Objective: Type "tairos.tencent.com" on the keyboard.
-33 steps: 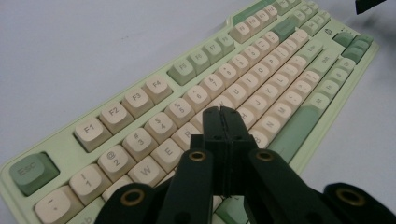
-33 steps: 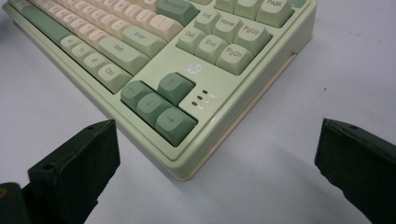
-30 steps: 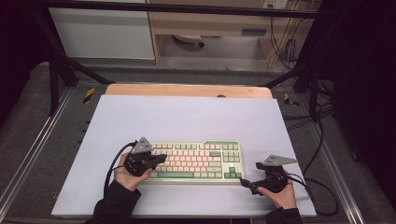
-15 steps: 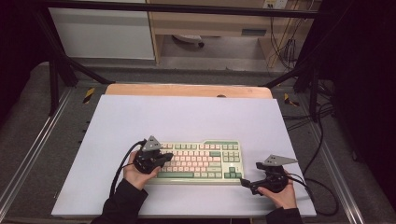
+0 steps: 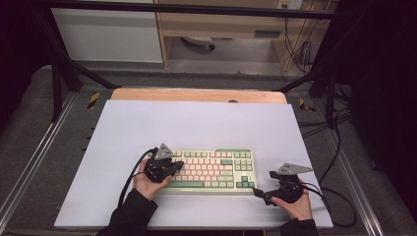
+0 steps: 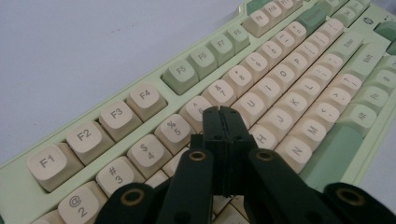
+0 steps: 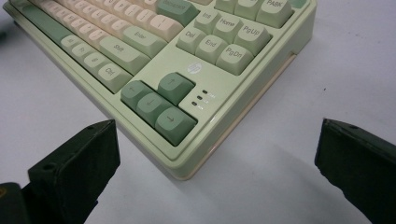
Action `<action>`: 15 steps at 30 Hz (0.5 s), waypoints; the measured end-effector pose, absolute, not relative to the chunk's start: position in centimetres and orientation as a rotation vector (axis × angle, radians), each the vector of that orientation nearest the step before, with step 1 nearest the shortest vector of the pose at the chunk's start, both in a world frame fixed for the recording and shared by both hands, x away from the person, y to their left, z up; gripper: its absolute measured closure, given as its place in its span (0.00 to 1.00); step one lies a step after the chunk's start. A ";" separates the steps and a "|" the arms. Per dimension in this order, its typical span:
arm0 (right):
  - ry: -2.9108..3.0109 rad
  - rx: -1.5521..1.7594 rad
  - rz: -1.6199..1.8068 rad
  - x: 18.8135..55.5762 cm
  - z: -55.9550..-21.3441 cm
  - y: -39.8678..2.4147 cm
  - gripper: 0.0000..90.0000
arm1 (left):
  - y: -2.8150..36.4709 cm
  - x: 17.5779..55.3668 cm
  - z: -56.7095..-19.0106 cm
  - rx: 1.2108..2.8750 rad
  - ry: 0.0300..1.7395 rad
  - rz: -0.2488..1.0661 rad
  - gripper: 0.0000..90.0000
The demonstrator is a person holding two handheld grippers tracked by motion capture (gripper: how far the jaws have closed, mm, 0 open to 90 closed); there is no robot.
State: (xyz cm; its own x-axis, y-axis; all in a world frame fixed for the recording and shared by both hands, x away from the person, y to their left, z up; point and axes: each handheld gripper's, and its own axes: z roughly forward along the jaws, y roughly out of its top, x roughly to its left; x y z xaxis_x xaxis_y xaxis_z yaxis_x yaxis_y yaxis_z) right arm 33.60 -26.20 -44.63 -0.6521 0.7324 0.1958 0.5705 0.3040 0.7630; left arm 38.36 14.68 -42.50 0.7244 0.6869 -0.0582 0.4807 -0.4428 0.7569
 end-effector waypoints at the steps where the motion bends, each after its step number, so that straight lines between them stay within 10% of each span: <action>1: 2.381 1.202 1.266 33.6 -44.6 -26.2 0.01 | 14.6 38.4 -42.6 2.129 0.880 0.328 1.00; 15: 2.379 1.200 1.265 33.6 -44.7 -26.2 0.01 | 14.5 38.3 -42.9 2.139 0.871 0.332 1.00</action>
State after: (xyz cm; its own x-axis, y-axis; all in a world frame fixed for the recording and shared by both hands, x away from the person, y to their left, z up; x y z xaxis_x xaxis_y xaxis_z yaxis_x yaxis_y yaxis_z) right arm 33.64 -26.18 -44.69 -0.6536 0.7321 0.1920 0.5687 0.3076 0.7629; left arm 38.26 14.47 -42.85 0.7303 0.6814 -0.0497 0.4758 -0.4551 0.7527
